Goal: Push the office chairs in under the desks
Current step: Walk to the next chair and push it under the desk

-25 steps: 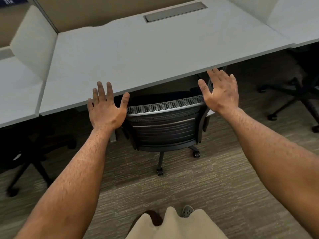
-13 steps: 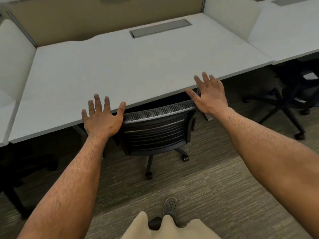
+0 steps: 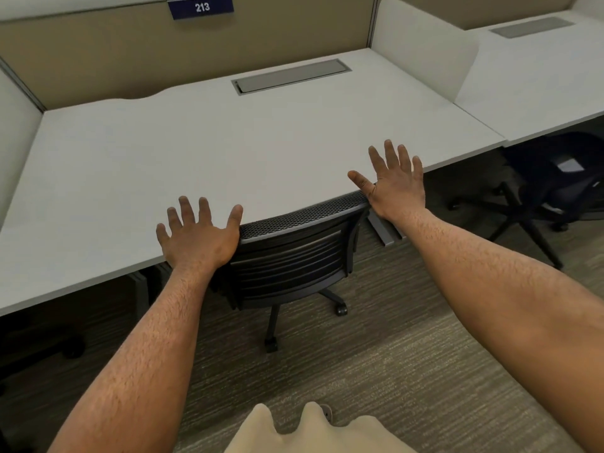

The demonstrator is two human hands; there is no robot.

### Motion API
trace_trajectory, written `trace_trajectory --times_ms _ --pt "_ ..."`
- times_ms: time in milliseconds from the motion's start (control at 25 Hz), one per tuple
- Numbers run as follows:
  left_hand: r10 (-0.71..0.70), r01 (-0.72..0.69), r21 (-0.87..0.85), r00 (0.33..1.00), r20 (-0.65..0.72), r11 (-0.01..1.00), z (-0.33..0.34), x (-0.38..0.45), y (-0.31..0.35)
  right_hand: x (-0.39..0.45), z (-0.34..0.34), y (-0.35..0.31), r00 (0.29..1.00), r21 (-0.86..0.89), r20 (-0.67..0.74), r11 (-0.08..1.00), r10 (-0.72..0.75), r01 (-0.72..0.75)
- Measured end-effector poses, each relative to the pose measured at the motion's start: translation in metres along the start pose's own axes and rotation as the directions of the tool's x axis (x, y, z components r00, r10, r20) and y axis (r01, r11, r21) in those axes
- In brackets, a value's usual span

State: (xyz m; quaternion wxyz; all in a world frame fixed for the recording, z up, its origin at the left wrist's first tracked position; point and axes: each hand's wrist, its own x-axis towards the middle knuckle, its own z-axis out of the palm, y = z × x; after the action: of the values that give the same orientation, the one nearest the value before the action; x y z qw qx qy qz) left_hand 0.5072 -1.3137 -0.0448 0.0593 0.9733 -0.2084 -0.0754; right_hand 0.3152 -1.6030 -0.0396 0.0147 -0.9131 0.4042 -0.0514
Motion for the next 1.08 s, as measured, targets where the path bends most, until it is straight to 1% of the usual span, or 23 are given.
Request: trace_trajectory --times_ms 160,280,360,480,560,600,720,800,960,1080 --pt "-0.009 0.006 -0.017 0.988 -0.153 1.0 0.009 -0.001 0.014 0.013 -0.002 0.005 0.995 -0.025 -0.014 0.995 0.099 -0.099" --pt "0.0 -0.002 -0.009 0.978 -0.21 1.0 0.009 -0.001 0.03 0.023 -0.006 0.012 0.986 -0.035 0.006 0.985 0.169 -0.168" --pt "0.012 -0.005 0.028 0.969 -0.245 1.0 0.008 -0.004 0.038 0.026 -0.009 0.017 0.98 -0.001 0.008 0.98 0.199 -0.199" --pt "0.05 -0.035 0.055 0.95 -0.307 0.998 0.007 -0.015 0.053 0.017 -0.011 0.029 0.983 0.13 -0.051 0.977 0.179 -0.171" --pt "0.111 -0.106 0.034 0.934 -0.34 0.994 0.009 -0.026 0.078 0.004 -0.012 0.046 0.987 0.195 -0.103 0.975 0.124 -0.102" --pt "0.161 -0.163 0.025 0.922 -0.351 0.986 0.011 -0.034 0.099 -0.004 -0.014 0.06 0.988 0.217 -0.113 0.973 0.104 -0.078" --pt "0.353 -0.377 0.005 0.861 -0.367 0.926 0.027 -0.066 0.175 -0.032 -0.015 0.121 0.99 0.221 -0.114 0.973 0.086 -0.059" --pt "0.472 -0.5 0.007 0.814 -0.338 0.866 0.043 -0.093 0.234 -0.055 -0.015 0.177 0.992 0.22 -0.101 0.974 0.076 -0.052" --pt "0.624 -0.644 -0.012 0.746 -0.234 0.765 0.081 -0.158 0.355 -0.105 -0.014 0.297 0.997 0.198 -0.032 0.978 0.069 -0.061" --pt "0.731 -0.742 -0.044 0.668 -0.143 0.669 0.112 -0.214 0.451 -0.151 -0.012 0.391 0.987 0.184 -0.014 0.971 0.158 -0.153"
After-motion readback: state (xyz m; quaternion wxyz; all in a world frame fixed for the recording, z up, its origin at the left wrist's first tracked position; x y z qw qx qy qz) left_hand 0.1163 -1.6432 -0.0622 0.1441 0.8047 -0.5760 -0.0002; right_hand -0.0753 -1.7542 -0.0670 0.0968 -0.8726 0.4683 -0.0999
